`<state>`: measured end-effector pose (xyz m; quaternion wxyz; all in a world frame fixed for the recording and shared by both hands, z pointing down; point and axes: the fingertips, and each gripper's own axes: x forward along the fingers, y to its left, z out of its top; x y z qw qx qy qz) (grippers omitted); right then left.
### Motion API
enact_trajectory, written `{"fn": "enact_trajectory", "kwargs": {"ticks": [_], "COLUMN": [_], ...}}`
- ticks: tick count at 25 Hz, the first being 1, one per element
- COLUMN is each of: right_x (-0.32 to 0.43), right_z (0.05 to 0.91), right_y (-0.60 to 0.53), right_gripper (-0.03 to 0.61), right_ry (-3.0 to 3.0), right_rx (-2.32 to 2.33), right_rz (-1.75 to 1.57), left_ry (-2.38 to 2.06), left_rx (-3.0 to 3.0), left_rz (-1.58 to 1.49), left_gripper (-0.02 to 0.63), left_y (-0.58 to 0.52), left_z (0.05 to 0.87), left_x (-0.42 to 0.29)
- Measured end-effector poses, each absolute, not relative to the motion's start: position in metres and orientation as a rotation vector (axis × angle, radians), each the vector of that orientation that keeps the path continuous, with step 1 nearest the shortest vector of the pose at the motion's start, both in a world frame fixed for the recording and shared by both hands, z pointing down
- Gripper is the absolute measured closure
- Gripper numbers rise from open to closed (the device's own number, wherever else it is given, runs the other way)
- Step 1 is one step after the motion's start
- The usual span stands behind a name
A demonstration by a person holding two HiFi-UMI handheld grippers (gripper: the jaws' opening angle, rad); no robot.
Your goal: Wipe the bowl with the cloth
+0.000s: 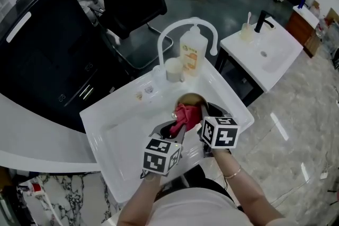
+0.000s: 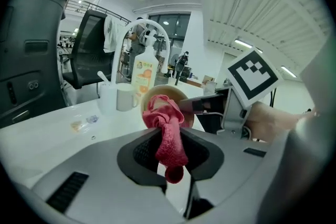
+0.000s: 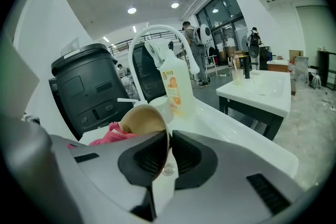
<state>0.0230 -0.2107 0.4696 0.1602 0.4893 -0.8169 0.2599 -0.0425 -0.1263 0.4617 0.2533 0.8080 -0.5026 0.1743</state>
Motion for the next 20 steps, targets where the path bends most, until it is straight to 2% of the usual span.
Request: {"fn": "enact_trajectory", "kwargs": {"ticks": [20], "right_x": [0.019], "right_z": [0.481], "right_y": [-0.206], "right_gripper": [0.547], "right_ry": [-2.31], "right_rx": [1.37], "right_rz": [0.757], "left_ry": [-1.61], "left_rx": [2.091], "left_rz": [0.38], "left_gripper": [0.529], "left_y": [-0.147], "left_z": [0.442], "left_x": [-0.108]}}
